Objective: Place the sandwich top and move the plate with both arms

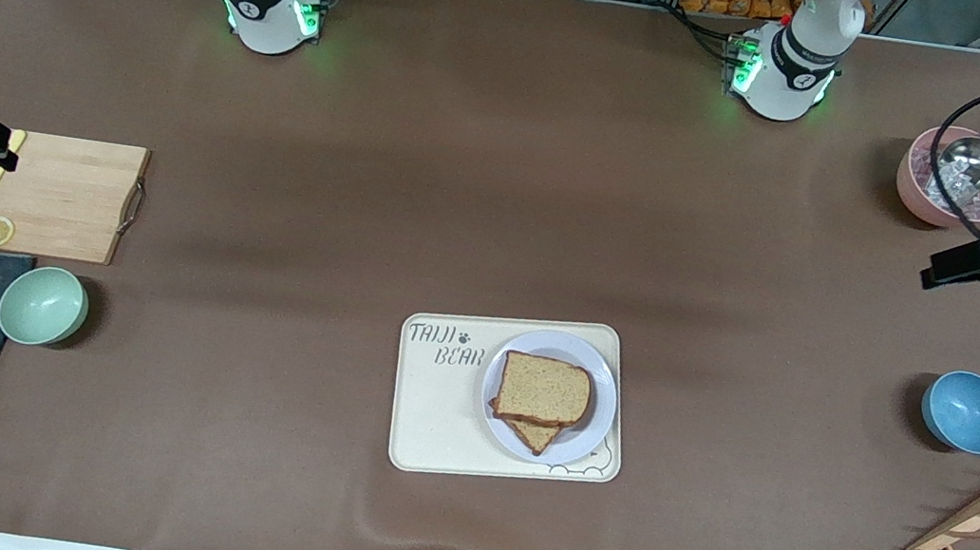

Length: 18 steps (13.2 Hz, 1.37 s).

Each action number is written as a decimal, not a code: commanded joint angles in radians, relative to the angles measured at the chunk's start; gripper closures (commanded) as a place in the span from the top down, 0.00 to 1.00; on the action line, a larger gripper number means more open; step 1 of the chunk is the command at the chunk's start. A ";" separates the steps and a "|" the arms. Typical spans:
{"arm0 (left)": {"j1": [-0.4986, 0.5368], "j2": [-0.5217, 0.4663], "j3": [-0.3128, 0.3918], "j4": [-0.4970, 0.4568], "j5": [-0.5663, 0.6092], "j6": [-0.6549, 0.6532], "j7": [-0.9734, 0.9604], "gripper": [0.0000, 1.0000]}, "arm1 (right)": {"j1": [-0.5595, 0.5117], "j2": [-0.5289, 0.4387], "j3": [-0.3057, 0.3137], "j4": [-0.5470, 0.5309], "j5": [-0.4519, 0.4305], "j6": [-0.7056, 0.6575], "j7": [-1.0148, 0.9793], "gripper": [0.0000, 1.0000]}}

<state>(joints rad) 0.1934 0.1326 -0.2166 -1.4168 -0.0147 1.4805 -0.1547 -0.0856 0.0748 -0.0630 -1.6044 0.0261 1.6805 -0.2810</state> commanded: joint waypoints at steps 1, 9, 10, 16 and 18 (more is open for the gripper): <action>0.009 -0.077 0.014 -0.052 0.007 0.026 0.020 1.00 | -0.003 -0.007 0.003 -0.002 0.012 0.001 0.013 1.00; -0.155 -0.180 0.189 -0.194 0.004 0.092 0.034 1.00 | -0.003 -0.003 0.003 -0.005 0.008 0.008 0.011 1.00; -0.155 -0.176 0.189 -0.191 0.010 0.092 0.034 1.00 | -0.005 -0.001 0.003 -0.003 0.008 0.010 0.009 1.00; -0.170 -0.162 0.183 -0.165 0.013 0.087 0.029 1.00 | -0.006 0.003 0.003 -0.005 0.008 0.010 0.005 1.00; -0.186 -0.162 0.174 -0.165 0.016 0.077 0.024 1.00 | -0.006 0.003 0.003 -0.005 0.008 0.008 0.005 1.00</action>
<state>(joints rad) 0.0275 -0.0203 -0.0386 -1.5804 -0.0148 1.5630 -0.1354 -0.0860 0.0809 -0.0632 -1.6078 0.0261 1.6846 -0.2810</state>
